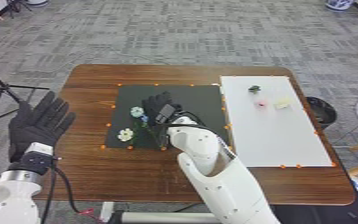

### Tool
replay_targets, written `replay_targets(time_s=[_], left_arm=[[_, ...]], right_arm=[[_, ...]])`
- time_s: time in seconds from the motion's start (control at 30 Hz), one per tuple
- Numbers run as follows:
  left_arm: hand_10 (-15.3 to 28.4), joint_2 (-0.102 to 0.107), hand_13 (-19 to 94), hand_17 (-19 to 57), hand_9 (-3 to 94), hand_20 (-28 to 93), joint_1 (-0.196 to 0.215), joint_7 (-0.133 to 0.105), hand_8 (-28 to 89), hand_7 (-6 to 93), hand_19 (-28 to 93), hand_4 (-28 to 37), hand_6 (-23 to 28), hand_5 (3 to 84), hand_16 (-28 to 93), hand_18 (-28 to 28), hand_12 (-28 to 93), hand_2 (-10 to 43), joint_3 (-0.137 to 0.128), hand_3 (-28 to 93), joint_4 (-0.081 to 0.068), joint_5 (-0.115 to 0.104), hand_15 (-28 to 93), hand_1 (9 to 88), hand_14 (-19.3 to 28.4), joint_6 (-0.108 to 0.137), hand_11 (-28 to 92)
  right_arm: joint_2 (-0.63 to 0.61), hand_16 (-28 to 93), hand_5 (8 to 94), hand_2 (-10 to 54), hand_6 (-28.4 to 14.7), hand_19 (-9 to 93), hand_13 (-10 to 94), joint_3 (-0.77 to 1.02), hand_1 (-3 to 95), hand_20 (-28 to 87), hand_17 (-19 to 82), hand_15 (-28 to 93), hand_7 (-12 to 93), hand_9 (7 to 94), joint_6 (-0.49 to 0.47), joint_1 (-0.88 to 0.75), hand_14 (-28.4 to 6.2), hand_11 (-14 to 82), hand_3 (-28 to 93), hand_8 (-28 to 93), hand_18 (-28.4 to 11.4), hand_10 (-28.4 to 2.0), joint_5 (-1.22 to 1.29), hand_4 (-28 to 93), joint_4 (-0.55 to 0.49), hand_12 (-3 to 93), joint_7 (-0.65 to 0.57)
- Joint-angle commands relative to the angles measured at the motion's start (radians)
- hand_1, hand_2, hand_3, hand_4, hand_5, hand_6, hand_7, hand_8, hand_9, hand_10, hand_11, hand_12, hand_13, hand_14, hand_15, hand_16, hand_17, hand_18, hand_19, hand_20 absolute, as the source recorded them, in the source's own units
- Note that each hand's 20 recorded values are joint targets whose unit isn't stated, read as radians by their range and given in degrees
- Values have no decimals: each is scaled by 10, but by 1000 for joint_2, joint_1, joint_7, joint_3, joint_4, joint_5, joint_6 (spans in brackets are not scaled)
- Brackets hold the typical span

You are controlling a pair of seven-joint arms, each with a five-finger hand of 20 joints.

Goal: Arrange flowers

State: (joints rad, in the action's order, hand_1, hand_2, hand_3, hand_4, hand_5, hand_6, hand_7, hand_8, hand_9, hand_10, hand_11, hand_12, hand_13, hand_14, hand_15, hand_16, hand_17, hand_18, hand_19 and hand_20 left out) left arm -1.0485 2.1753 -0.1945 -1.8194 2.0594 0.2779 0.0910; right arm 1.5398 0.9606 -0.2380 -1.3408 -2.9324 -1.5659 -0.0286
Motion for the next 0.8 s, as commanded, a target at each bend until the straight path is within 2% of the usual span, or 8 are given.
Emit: replay_targets(time_s=[0.03, 0.23, 0.33, 0.43, 0.63, 0.8], left_arm=[[126, -7, 205, -82, 289, 29, 12, 8, -94, 85, 354, -283, 74, 367, -62, 125, 44, 181, -10, 617, -5, -5, 127, 263, 102, -10, 150], [130, -10, 204, -84, 292, 30, 14, 8, -94, 83, 355, -283, 80, 372, -62, 126, 46, 181, -15, 617, -5, -5, 131, 265, 106, -11, 151], [132, -10, 205, -84, 293, 30, 14, 6, -94, 82, 354, -283, 82, 373, -62, 126, 46, 181, -15, 618, -4, -9, 135, 265, 108, -4, 152], [133, -12, 206, -84, 293, 30, 19, 1, -93, 82, 354, -283, 81, 374, -63, 126, 46, 181, -20, 618, -2, -11, 139, 266, 109, -5, 152], [132, -12, 206, -84, 293, 30, 29, -3, -93, 84, 355, -283, 78, 373, -66, 127, 45, 180, -24, 622, 1, -11, 143, 263, 109, -3, 152], [130, -7, 206, -85, 294, 31, 21, -3, -95, 87, 356, -283, 73, 376, -66, 127, 46, 180, -19, 623, -2, -13, 144, 264, 109, -1, 154]], right_arm=[[-14, 287, 693, -95, -3, 708, 534, 6, 539, 214, 197, 460, 261, 684, -1, 1, -97, 176, 741, -65, -222, -109, -54, -283, 5, 233, 6], [-15, 276, 685, -95, -2, 708, 528, 9, 531, 206, 191, 469, 250, 654, 34, 5, -99, 194, 754, -71, -222, -116, -66, -283, 16, 186, 1], [-10, 224, 672, -95, -3, 712, 506, 25, 521, 194, 185, 496, 248, 625, 39, 4, -112, 187, 777, -90, -223, -124, -77, -283, 23, 168, 33], [-15, 175, 660, -95, 3, 695, 490, 27, 509, 173, 177, 488, 237, 596, 26, 2, -115, 164, 810, -131, -217, -123, -81, -283, 14, 155, 38], [-24, 159, 648, -95, 2, 684, 478, 29, 493, 152, 166, 461, 221, 569, -37, -2, -123, 134, 827, -170, -216, -134, -76, -283, -5, 145, 20], [-34, 153, 654, -95, -13, 679, 486, 18, 471, 142, 161, 447, 174, 582, 14, -12, -128, 123, 811, -153, -218, -137, -62, -282, -6, 134, 17]])
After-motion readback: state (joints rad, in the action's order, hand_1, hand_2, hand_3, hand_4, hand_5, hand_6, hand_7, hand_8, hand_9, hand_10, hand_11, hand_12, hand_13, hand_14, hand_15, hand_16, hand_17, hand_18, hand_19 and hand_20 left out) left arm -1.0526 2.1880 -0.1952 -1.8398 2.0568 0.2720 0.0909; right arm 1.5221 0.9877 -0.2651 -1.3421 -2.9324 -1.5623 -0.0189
